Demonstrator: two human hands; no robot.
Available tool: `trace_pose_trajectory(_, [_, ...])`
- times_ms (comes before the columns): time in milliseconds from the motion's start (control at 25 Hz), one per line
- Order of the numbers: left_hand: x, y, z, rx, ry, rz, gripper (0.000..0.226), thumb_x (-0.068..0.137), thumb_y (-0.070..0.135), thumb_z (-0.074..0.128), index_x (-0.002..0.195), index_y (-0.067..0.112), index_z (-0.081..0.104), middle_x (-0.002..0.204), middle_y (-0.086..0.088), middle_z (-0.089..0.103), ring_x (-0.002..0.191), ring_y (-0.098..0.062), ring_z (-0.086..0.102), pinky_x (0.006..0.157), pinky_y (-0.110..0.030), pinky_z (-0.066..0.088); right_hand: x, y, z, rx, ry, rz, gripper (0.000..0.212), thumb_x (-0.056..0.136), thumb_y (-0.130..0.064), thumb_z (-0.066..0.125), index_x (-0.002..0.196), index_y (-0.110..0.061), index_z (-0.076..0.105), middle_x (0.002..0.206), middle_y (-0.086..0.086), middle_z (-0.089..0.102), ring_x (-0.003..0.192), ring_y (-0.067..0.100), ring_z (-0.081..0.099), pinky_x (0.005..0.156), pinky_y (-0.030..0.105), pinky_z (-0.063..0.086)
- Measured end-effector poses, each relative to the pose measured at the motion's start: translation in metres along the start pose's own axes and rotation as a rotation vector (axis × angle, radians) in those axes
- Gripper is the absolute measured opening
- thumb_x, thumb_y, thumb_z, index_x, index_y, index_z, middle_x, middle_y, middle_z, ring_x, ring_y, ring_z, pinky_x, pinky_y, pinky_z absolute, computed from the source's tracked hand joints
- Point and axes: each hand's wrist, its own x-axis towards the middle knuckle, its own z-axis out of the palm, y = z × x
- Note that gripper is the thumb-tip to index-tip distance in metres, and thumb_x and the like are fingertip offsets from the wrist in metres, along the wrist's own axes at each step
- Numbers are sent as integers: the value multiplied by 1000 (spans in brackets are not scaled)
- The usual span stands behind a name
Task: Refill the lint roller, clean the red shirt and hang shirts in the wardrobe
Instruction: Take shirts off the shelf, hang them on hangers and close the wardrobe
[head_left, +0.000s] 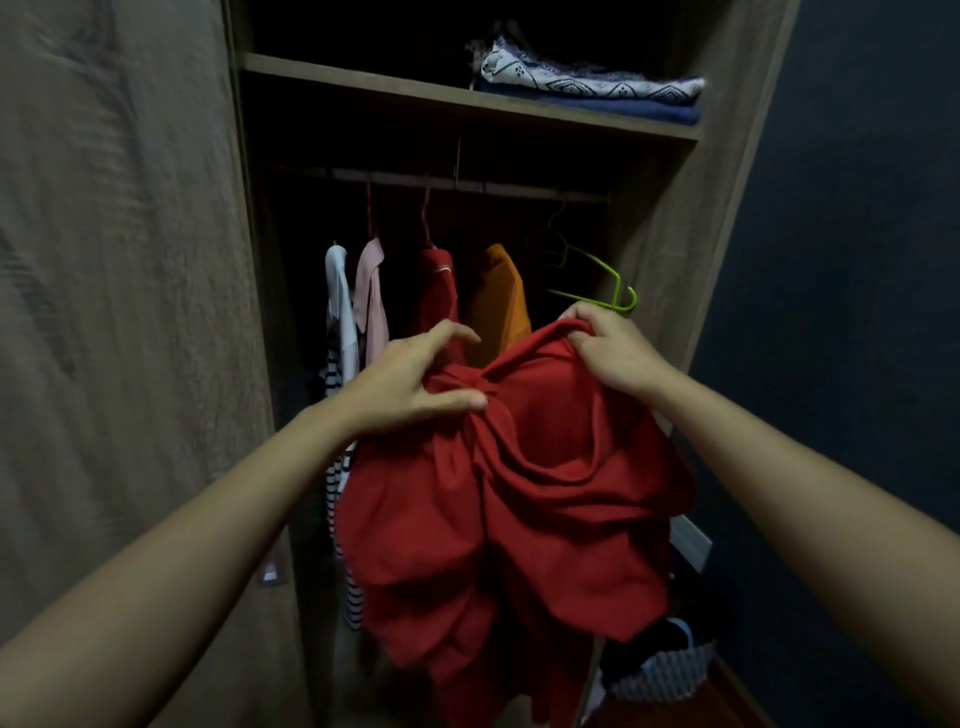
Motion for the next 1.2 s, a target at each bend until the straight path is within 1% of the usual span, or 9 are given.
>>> trace_pose_trajectory(120, [-1,-12,2,133,-82,205,62,76,44,68,127,29,37,120,14,47,110,3,46,95,-4,32,-1,0,2,22,57,17,18,90,-12,46,81,-25,54,81,-4,59,82,13,52,67,25,36])
trace_pose_trajectory(280, [-9,-37,12,327,-122,160,48,80,7,57,120,27,41,114,1,61,103,-15,60,83,-18,44,-1,1,-3,80,87,65,21,90,-9,42,88,-23,57,74,-9,55,78,12,51,65,24,38])
trace_pose_trajectory(400, [-22,-50,16,566,142,110,31,83,31,45,114,33,47,100,-1,68,88,-26,66,67,-36,51,2,15,-9,78,136,107,22,90,-10,42,94,-21,60,88,-1,59,85,14,52,73,23,37])
trace_pose_trajectory(680, [-26,-50,-1,171,-194,90,27,75,22,66,101,27,73,109,10,59,102,0,54,85,-25,47,10,30,-11,41,194,197,22,88,-19,40,93,-23,61,97,5,63,92,23,57,80,30,44])
trace_pose_trajectory(760, [-21,-50,3,401,39,5,28,77,20,70,101,34,72,113,0,49,107,-17,45,86,-37,45,14,28,-17,-250,27,196,21,89,-22,38,85,-19,59,99,12,65,92,29,60,79,33,46])
trace_pose_trajectory(880, [-11,-35,2,555,244,-275,33,83,22,64,114,34,66,101,-9,50,97,-30,54,74,-41,48,-1,18,-21,-391,-651,387,26,93,-16,38,79,-6,58,63,6,60,54,16,57,49,23,43])
trace_pose_trajectory(1000, [-6,-18,19,442,286,-255,32,87,27,59,118,30,63,102,-8,70,95,-29,64,78,-37,50,-30,6,-12,-576,-1215,476,23,90,-24,56,108,-12,59,99,4,61,84,14,59,72,27,49])
trace_pose_trajectory(1080, [-6,-7,27,150,297,-172,26,87,22,61,113,22,68,100,-4,73,93,-16,67,83,-26,51,-39,10,-3,-611,-1212,366,51,84,-38,63,129,-19,46,127,3,50,112,18,53,93,32,44])
trace_pose_trajectory(1200, [-6,6,30,-415,82,-171,23,87,12,61,105,24,70,101,11,71,99,-2,63,92,-20,47,-37,17,12,-157,-753,146,86,82,-30,68,147,-17,15,150,6,30,135,20,35,104,27,33])
